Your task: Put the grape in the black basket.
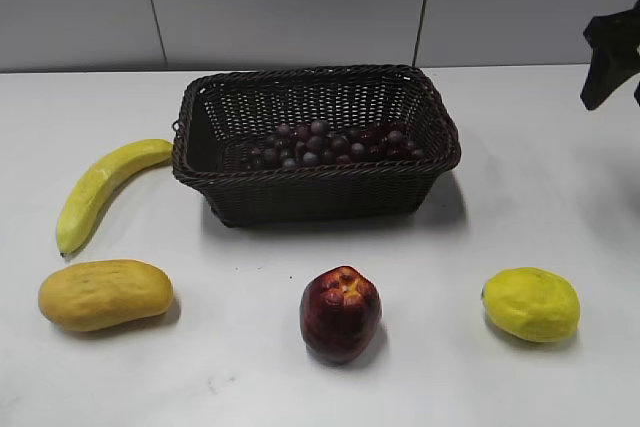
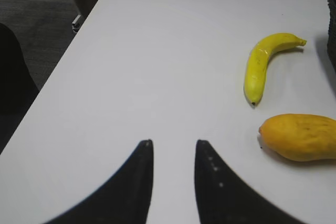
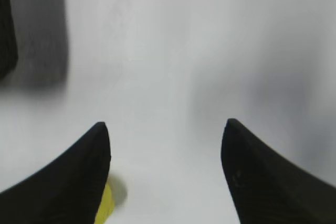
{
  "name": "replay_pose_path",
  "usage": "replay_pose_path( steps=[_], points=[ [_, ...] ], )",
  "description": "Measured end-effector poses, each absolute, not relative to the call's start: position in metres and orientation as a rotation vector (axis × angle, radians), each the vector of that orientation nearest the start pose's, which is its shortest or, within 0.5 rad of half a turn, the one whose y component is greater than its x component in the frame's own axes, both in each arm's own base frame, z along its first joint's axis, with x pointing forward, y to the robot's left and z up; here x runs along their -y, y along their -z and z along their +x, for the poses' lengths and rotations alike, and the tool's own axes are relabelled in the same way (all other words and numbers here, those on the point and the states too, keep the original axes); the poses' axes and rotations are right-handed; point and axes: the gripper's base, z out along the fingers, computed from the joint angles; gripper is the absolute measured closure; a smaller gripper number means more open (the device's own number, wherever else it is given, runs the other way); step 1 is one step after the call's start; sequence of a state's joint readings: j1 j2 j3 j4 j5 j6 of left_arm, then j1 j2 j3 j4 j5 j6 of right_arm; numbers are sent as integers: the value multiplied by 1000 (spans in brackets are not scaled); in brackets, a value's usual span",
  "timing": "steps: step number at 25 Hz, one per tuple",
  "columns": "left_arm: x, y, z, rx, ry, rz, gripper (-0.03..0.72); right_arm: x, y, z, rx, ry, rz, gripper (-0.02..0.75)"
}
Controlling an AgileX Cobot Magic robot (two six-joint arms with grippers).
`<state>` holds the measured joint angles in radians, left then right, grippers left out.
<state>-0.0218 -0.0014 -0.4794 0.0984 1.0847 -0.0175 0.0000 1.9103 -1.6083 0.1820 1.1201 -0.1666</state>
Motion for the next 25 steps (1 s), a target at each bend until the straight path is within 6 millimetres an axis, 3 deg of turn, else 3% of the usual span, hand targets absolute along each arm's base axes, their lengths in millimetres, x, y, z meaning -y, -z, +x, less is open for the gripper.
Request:
replay_pose_path(
  steps=[4, 7, 10, 19, 25],
  points=[
    [-8, -270, -4, -2085, -95, 0, 471, -13, -266, 389, -2922, -193, -172, 239],
    [-8, -270, -4, -2085, -95, 0, 471, -12, -282, 365, -2906, -176, -174, 239],
    [-8, -270, -4, -2085, -95, 0, 471, -10, -298, 330, -2886, -145, -181, 239],
    [-8, -270, -4, -2085, -95, 0, 471, -9, -286, 222, -2939, -129, -189, 239],
    [-8, -270, -4, -2085, -95, 0, 471, -9, -271, 169, -2920, -125, -184, 239]
  ],
)
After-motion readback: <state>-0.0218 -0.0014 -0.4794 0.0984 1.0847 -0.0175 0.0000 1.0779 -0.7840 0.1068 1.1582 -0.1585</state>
